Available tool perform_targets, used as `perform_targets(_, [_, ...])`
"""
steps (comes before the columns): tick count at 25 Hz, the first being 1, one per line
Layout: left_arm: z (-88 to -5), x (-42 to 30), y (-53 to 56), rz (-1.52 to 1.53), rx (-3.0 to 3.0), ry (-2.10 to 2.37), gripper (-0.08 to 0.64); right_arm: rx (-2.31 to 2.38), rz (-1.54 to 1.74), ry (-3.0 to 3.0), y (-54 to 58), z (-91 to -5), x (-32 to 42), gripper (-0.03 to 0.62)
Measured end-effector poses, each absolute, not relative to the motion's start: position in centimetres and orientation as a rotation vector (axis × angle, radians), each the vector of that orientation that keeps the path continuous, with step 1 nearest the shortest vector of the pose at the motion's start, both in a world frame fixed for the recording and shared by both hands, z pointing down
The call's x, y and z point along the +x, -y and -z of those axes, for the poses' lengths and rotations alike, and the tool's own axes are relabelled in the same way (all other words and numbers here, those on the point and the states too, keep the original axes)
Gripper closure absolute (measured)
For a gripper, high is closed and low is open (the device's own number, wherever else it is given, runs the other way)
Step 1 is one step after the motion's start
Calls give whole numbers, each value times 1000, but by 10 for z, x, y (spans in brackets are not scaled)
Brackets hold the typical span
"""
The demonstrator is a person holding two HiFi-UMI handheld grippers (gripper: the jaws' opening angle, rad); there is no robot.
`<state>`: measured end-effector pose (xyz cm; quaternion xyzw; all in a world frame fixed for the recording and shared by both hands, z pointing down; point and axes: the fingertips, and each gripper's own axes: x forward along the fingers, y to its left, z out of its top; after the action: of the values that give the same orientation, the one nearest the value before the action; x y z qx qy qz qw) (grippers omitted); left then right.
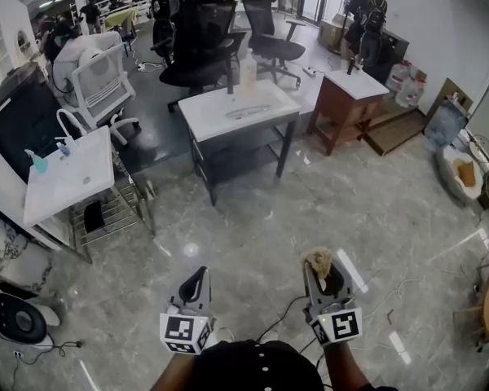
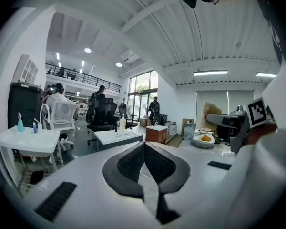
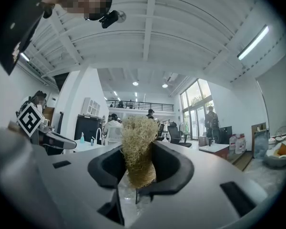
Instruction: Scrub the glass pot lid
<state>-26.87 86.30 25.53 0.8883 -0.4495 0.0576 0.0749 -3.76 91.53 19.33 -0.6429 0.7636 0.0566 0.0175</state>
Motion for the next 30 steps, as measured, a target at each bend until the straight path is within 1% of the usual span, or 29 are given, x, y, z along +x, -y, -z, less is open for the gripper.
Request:
perform_targets(17, [-263,-339,-855,-183,2694,1317,534,-2052,-146,-2309,-917,-207,-98,442])
perform_targets(24, [-268,-326,-839,-190,2687,1295,534,-2052,-144,-2322,-899,-210,-90,442])
perform_targets(30, [-271,-308,-805,-196,2671,1321,534,-2031,-104,-2313,-859,-216,-66,442])
